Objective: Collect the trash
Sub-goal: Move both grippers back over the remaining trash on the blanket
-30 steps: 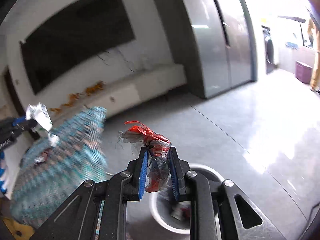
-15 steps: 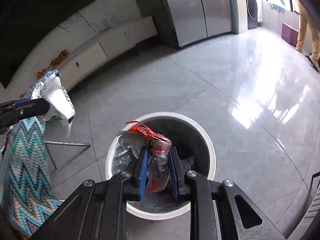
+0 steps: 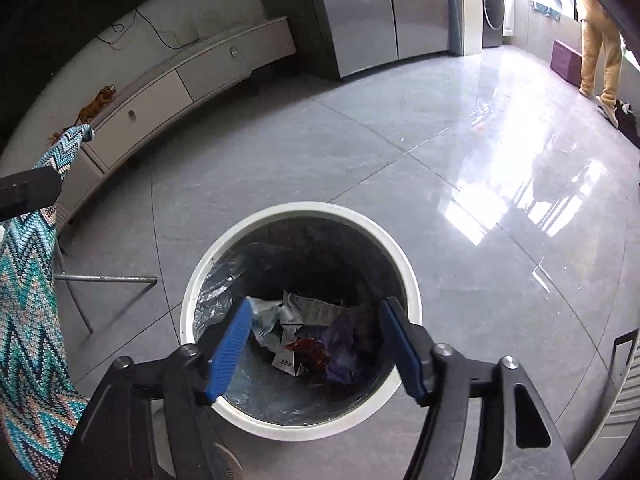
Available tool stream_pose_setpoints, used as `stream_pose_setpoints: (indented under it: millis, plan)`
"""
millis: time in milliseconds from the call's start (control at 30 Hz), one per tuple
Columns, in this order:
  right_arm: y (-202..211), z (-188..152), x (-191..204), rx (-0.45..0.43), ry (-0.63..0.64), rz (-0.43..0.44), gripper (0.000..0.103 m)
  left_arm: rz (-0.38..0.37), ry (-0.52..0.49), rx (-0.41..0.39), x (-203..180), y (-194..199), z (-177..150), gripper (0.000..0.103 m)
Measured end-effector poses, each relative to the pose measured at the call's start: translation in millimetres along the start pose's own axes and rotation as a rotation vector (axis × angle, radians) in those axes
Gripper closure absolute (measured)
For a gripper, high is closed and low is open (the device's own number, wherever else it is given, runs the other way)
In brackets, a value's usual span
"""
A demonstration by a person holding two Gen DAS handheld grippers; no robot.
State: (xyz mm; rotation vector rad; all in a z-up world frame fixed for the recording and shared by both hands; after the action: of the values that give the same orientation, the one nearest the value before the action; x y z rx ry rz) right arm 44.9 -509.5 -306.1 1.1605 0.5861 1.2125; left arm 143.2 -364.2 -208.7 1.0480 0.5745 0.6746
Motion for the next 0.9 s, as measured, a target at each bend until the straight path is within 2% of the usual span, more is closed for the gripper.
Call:
stream_pose_setpoints:
  millis: [67,133,267,433,600,767,833,900]
  plan:
    - [12.6,2.3,3.5,-0.034,0.003,-0.003,0.02,0.0,0.005,-0.055,6.2,17.1,-2.3,0.048]
    - [33.1,4.8,9.8,-0.082,0.012,-0.003,0.016,0.01,0.008,-0.107,12.7,38.0,-5.6,0.048]
    - [75.8,12.4,32.4,-0.182,0.046,0.023,0.002,0.022,0.002,-0.141,28.4,73.1,-15.6,0.048]
    - [128.1,19.2,77.1,-0.278,0.131,0.106,0.0,0.03,0.034,-0.204,52.9,118.0,-36.5,0.048]
    - [173.3,25.8,122.2,-0.368,0.201,0.185,0.0,0.076,0.071,-0.28,82.7,163.8,-62.1,0.046]
    - [203.2,26.4,167.2,-0.412,0.29,0.241,0.0,0.109,0.139,-0.346,119.3,206.9,-93.6,0.04]
    - [212.7,26.6,188.2,-0.419,0.334,0.266,0.0,0.125,0.177,-0.365,133.7,219.1,-105.8,0.034]
    - [217.2,25.4,205.1,-0.426,0.368,0.27,0.0,0.148,0.219,-0.387,153.2,232.5,-120.2,0.033]
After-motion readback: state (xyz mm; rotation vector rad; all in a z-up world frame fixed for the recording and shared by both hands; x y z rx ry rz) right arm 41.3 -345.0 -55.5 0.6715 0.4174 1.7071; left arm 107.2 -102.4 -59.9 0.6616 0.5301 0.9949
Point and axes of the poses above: each gripper's, at about its wrist camera, not at the fingertips, and y roughly against the way its jaws point, x to its left, z to its top, the point moved 3 cm from there along -y, roughly the way its jaws point, and after that the axes turned 12 degrees about x, right-handed, at the moved point
